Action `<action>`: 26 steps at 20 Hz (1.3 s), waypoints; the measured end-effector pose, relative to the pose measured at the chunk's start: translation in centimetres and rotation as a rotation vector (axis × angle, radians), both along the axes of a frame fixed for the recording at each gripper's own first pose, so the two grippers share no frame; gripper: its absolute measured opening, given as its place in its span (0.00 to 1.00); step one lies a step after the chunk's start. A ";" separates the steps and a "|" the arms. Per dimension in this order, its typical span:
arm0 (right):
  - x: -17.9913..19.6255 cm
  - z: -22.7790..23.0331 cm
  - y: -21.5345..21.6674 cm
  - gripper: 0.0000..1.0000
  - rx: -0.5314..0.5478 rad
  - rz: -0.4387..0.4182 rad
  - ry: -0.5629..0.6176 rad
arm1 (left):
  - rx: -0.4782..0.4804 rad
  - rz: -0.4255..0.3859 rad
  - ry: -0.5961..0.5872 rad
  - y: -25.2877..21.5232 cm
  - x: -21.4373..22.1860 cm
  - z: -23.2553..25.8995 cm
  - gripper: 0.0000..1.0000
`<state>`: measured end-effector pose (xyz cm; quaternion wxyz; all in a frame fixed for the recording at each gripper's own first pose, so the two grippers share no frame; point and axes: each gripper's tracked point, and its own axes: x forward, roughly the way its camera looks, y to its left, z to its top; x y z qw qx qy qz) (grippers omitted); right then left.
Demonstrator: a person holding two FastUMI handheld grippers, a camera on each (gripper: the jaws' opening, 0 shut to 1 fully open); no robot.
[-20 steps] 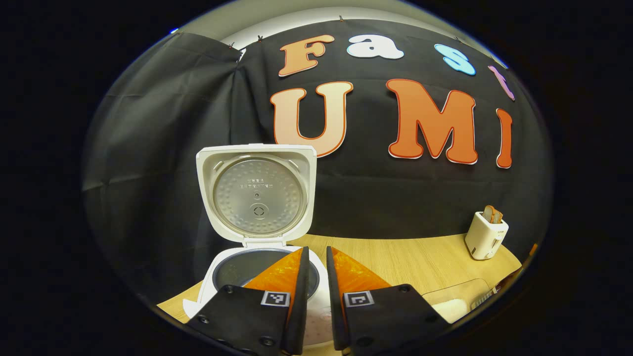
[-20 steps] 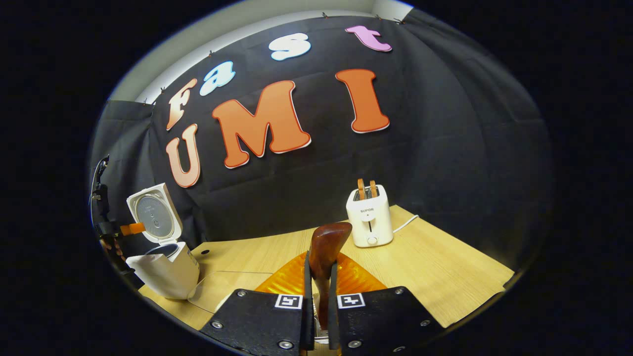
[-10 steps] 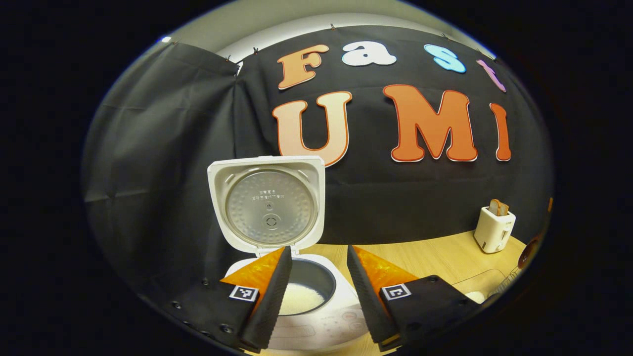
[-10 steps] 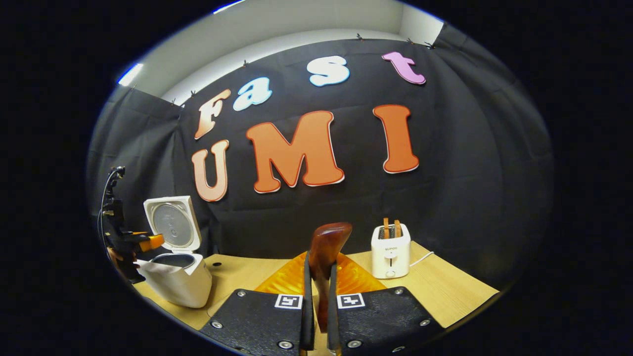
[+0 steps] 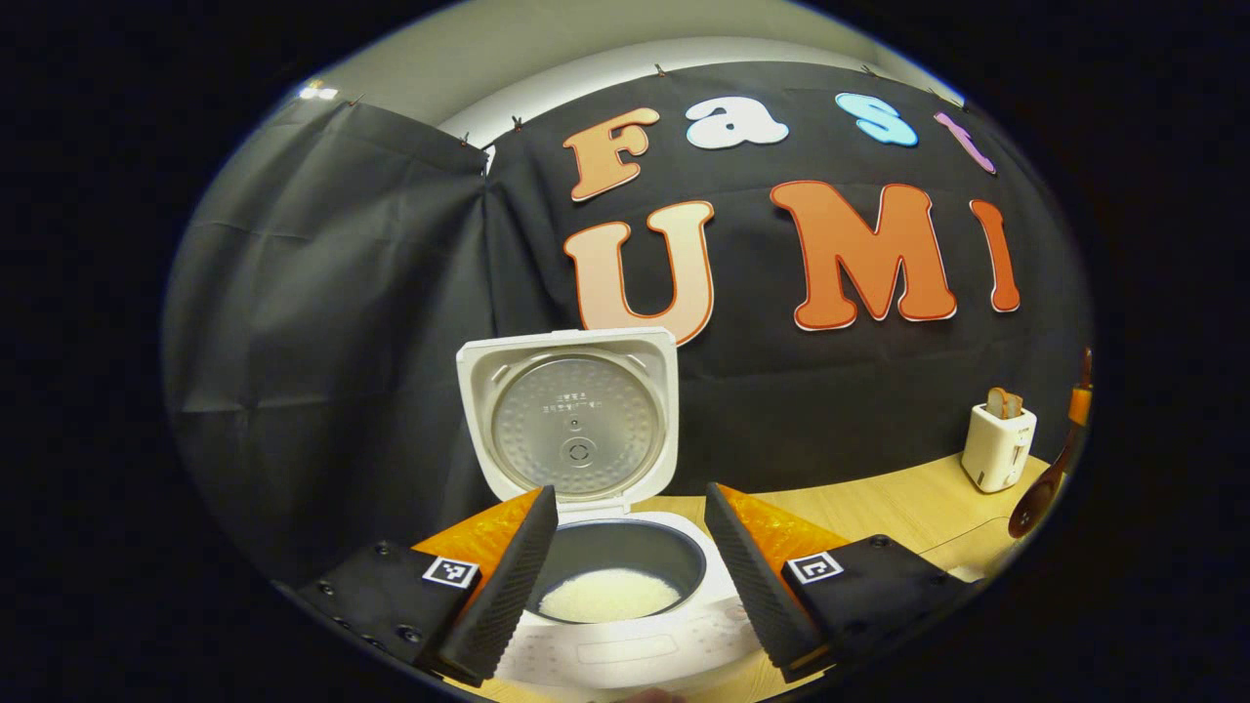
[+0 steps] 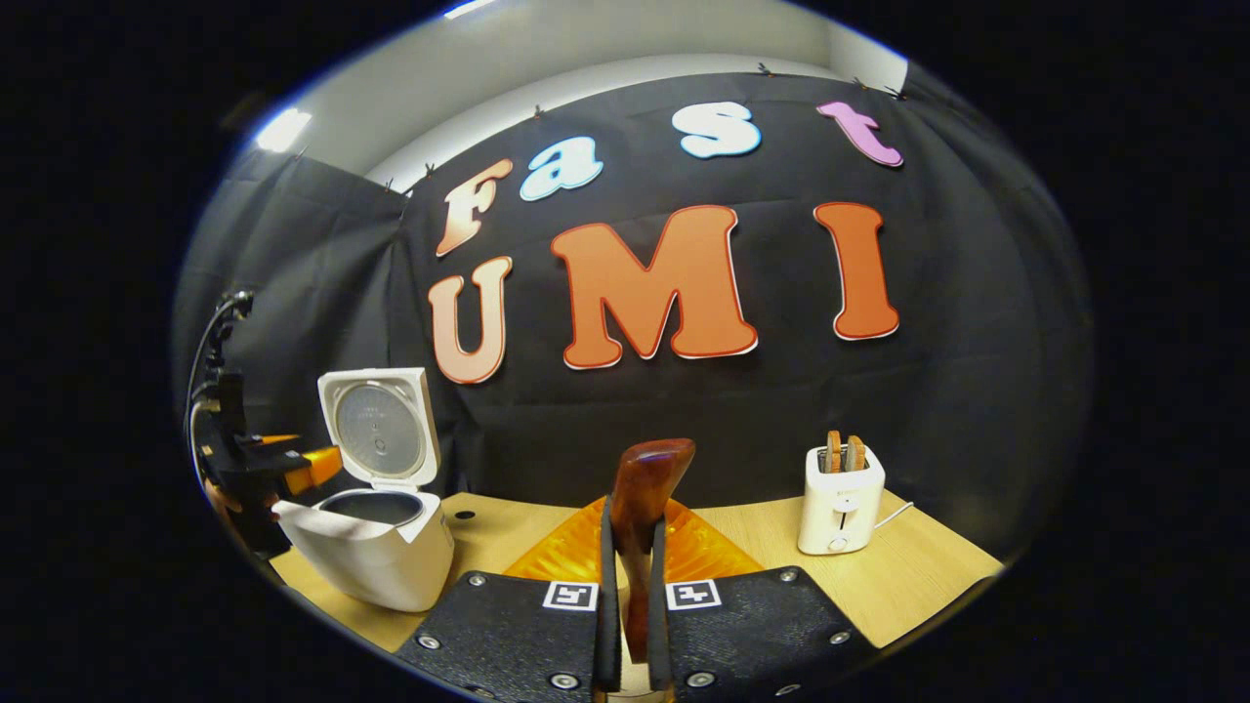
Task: Close the left gripper, press the button to open the rice cooker; take a wooden spoon from the chopstick holder with the right hand, scoop a spoonful of rice and pour it into the rice cooker, then put the wooden spoon back into the chopstick holder.
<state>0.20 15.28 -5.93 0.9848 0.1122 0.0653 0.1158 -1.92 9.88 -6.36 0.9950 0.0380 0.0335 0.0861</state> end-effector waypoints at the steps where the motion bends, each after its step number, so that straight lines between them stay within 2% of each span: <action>1: 0.2 -0.7 0.6 0.11 -0.027 -0.001 0.004 | -0.001 0.006 -0.003 0.3 -0.1 0.1 0.98; 10: 0.6 -5.9 3.2 0.11 -0.247 -0.013 0.028 | 0.005 0.032 -0.032 1.1 -0.9 0.3 0.99; 13: -0.2 -9.3 3.7 0.11 -0.285 0.001 0.088 | 0.007 0.034 -0.029 0.9 -0.8 0.0 0.99; 16: -0.3 -9.1 4.0 0.10 -0.255 -0.006 0.075 | 0.010 0.037 -0.026 1.0 -0.8 -0.2 0.99; 19: -0.9 -10.0 5.0 0.10 -0.191 0.011 0.124 | 0.003 0.035 -0.017 1.1 -0.7 -0.7 0.99; 22: -1.9 -10.5 6.1 0.10 -0.179 0.020 0.137 | -0.009 0.039 -0.019 1.2 -1.1 -0.9 0.99; 26: -2.8 -11.1 7.1 0.10 -0.024 0.035 0.217 | -0.012 0.037 -0.027 1.3 -1.1 -0.7 0.99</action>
